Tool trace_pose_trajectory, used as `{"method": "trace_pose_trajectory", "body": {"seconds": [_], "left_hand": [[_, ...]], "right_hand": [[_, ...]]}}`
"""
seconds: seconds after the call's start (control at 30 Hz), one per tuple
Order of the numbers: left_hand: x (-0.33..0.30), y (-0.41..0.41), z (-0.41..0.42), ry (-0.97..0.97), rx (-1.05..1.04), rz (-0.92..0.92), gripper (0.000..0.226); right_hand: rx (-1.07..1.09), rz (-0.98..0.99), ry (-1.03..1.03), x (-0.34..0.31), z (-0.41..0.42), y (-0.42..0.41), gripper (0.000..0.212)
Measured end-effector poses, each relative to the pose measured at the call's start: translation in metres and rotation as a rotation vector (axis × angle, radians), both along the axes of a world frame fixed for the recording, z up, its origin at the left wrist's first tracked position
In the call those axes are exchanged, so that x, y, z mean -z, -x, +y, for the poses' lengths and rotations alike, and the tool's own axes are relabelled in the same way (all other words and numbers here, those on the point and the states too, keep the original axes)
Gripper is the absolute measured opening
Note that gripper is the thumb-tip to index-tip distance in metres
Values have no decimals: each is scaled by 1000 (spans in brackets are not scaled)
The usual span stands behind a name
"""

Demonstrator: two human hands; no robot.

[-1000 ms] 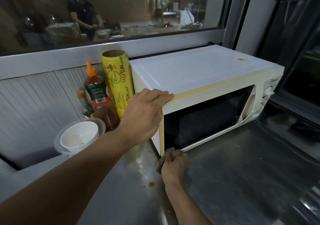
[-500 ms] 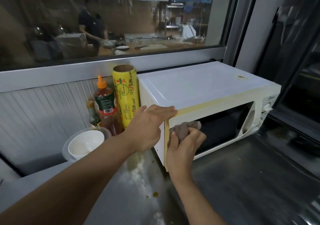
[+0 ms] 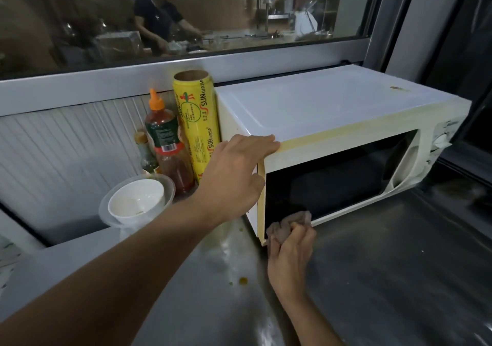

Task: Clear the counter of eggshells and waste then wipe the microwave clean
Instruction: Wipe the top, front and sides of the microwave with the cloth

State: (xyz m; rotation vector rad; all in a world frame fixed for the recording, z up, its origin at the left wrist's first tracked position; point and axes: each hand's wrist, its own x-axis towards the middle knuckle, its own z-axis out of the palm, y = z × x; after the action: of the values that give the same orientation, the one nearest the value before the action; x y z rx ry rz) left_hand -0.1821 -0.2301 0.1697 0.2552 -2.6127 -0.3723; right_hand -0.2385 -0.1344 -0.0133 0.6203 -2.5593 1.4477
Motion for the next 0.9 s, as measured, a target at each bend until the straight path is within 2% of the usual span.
{"method": "trace_pose_trajectory", "body": {"seconds": [0.17,0.23,0.3,0.47,0.6,0.7,0.8,0.9], "left_hand": [[-9,8,6,97,-62,-31,43],[-17,15,6,100,-75,-18,30],[-24,24,8,89,-70,31,27],[-11,48,24,191,-23,-17,43],[-2,53,23,229,-68,56,42],[-3,56,24,248,-77,70,41],[-4,55,28,258,-105,52,40],[-10,57,29,289,-125,3,40]], "right_hand": [[72,158,207,-71,0,21,34],[115,224,241,-98,0,30,34],[115,262,242,-106,2,34,30],[98,285,223,-74,1,44,37],[131,142,87,-21,10,50,44],[104,62,-13,5,20,55,41],[65,18,-32,2,29,61,33],[11,53,57,-19,34,65,28]]}}
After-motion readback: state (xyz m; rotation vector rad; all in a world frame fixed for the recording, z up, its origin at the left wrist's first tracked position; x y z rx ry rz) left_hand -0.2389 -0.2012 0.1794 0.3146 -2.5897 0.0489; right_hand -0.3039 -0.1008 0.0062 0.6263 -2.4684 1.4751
